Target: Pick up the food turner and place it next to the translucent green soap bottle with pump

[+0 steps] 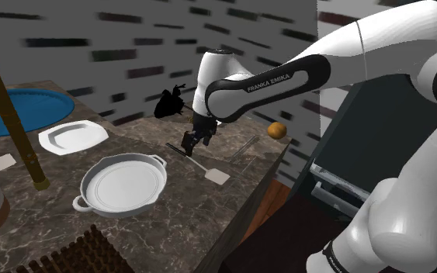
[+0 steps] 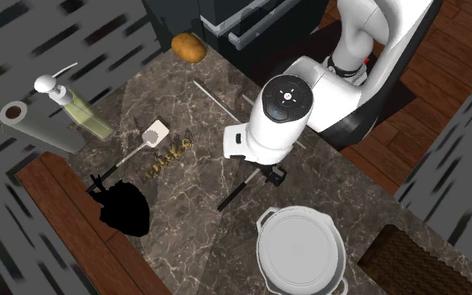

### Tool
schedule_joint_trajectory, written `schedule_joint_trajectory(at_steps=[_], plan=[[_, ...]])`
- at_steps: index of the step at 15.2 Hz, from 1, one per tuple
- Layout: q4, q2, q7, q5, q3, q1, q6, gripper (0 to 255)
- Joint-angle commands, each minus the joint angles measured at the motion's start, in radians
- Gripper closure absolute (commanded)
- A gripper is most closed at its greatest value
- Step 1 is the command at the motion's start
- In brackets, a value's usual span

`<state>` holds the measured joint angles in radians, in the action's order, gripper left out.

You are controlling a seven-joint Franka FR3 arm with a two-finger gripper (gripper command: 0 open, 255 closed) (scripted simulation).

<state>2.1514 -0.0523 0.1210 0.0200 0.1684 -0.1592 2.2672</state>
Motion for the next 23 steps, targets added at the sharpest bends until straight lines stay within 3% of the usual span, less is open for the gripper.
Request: schedule_joint_trajectory(at_steps=[1, 7, 15, 16, 23], plan=[[-0.004, -0.025, 0.006, 0.007, 0.003, -0.004, 0.022, 0], [0.021, -0.082, 0.017, 0.022, 0.000, -0.005, 0.103, 0], [0.021, -0.082, 0.017, 0.022, 0.000, -0.005, 0.103, 0], [0.021, -0.082, 0.017, 0.022, 0.000, -0.005, 0.103, 255], [0.021, -0.082, 0.017, 0.022, 0.000, -0.005, 0.103, 255]])
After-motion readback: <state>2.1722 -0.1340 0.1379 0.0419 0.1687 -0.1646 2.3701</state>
